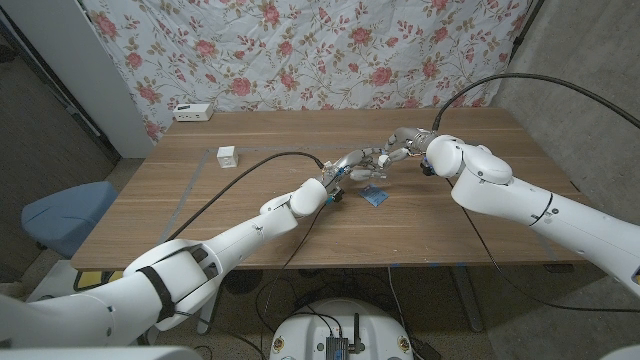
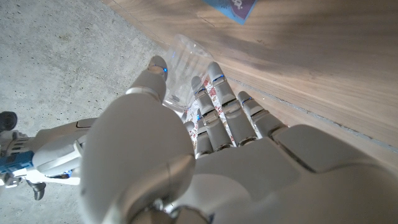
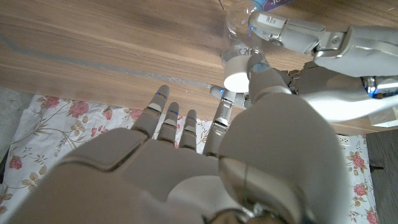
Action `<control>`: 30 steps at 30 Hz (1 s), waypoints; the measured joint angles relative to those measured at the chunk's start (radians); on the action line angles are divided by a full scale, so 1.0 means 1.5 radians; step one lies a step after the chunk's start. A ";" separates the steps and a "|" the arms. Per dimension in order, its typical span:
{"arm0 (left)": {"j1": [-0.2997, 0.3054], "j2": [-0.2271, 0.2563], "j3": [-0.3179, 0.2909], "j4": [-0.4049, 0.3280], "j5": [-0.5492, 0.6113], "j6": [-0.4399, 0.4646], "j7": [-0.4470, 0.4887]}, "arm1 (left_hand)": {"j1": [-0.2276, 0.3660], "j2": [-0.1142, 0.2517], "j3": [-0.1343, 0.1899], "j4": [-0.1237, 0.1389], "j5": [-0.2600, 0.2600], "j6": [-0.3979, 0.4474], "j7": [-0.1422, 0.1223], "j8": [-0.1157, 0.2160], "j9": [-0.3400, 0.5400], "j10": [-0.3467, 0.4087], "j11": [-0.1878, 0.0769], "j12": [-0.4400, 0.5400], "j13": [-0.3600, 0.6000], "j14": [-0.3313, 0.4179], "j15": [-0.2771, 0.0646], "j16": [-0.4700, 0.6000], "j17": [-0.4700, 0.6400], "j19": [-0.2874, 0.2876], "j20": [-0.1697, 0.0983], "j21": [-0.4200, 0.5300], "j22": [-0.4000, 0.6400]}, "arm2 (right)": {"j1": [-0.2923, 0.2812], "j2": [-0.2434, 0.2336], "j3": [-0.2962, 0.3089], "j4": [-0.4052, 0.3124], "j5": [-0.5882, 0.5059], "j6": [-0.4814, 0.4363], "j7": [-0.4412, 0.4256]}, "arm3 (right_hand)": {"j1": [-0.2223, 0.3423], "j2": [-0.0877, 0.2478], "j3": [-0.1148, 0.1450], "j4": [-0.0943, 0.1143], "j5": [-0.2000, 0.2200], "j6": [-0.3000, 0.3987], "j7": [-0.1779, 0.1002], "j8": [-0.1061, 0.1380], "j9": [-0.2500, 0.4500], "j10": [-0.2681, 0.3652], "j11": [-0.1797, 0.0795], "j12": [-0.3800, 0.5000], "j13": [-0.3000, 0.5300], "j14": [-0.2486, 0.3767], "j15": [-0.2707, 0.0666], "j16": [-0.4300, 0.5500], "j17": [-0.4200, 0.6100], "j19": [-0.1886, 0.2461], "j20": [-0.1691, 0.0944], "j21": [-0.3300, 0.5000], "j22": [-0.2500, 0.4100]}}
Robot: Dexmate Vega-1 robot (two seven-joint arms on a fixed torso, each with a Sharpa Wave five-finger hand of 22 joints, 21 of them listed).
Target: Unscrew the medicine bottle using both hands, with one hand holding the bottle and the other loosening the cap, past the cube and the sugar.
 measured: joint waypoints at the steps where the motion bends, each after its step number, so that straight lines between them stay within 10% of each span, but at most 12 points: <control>1: 0.000 0.000 0.000 0.000 0.000 0.000 0.000 | 0.000 0.000 0.000 0.000 0.000 0.000 0.000 0.000 0.000 0.000 0.000 0.000 0.000 0.000 0.000 0.000 0.000 0.000 0.000 0.000 0.000 | -0.001 0.000 0.001 0.000 0.003 0.002 -0.002 | 0.002 0.000 0.001 0.001 0.000 -0.002 -0.002 0.001 0.000 0.002 -0.002 0.000 0.000 0.000 0.000 0.000 0.000 0.001 -0.001 0.000 0.000; 30: 0.015 0.010 -0.002 -0.031 0.001 0.014 0.000 | -0.008 -0.009 0.012 0.006 0.002 0.000 0.000 0.000 -0.002 0.004 0.004 0.001 -0.003 0.003 -0.003 0.000 0.000 0.000 0.000 0.000 0.000 | -0.041 -0.011 0.048 -0.011 0.065 0.033 -0.044 | 0.053 0.022 0.023 -0.003 0.010 0.000 0.000 0.001 -0.012 0.018 -0.045 0.000 -0.002 0.007 -0.026 0.000 0.000 0.005 -0.019 0.000 0.000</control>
